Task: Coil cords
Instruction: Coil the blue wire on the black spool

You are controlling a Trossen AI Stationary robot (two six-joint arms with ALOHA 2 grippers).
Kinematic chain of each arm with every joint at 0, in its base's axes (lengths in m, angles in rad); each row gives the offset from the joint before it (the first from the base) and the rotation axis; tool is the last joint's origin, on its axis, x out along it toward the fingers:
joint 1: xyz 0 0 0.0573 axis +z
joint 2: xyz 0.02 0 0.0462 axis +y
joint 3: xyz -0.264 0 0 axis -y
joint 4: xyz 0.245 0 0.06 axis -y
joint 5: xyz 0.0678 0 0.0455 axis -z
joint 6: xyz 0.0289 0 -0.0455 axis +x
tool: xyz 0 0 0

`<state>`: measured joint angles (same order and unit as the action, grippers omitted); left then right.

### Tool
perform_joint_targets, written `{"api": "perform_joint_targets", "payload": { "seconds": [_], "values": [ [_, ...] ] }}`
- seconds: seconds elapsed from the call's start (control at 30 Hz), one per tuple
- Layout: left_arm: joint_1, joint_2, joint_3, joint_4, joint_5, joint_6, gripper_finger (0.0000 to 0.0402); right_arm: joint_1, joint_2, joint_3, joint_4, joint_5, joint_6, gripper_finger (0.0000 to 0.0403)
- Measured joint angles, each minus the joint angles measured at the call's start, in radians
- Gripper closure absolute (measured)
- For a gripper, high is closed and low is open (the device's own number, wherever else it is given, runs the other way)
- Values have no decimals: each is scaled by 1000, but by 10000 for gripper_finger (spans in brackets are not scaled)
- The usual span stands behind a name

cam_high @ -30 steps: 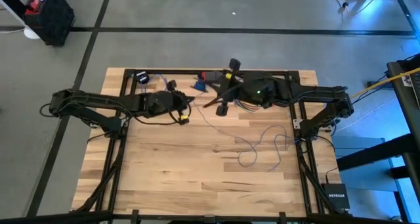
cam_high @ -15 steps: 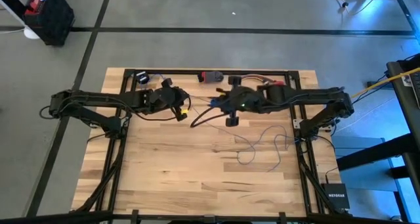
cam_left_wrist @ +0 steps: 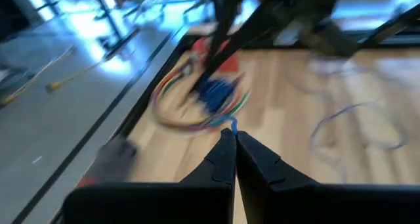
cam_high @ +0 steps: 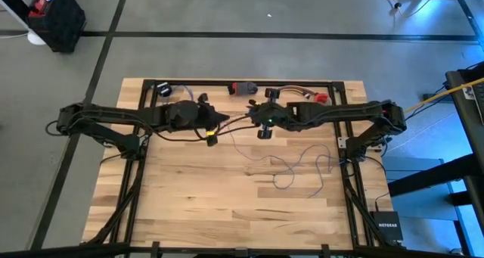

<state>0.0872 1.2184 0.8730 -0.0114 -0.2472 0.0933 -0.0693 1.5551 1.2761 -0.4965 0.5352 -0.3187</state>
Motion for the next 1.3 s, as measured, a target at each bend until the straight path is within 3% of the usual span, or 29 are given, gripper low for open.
{"api": "perform_joint_targets", "payload": {
  "seconds": [0.2, 0.47, 0.83, 1.3],
  "values": [
    [-10, 70, 0, 172, 65, 13, 401, -5, 0, -17, 159, -15, -3, 400],
    [-6, 150, 1, 337, 68, 38, 401, -5, 0, -17, 296, -110, 3, 400],
    [0, 167, 2, 332, 68, 47, 401, -3, -14, -8, 491, -136, 20, 400],
    [13, 162, 8, 352, 63, 60, 401, -2, -45, 137, 455, -189, 13, 400]
  ]
}}
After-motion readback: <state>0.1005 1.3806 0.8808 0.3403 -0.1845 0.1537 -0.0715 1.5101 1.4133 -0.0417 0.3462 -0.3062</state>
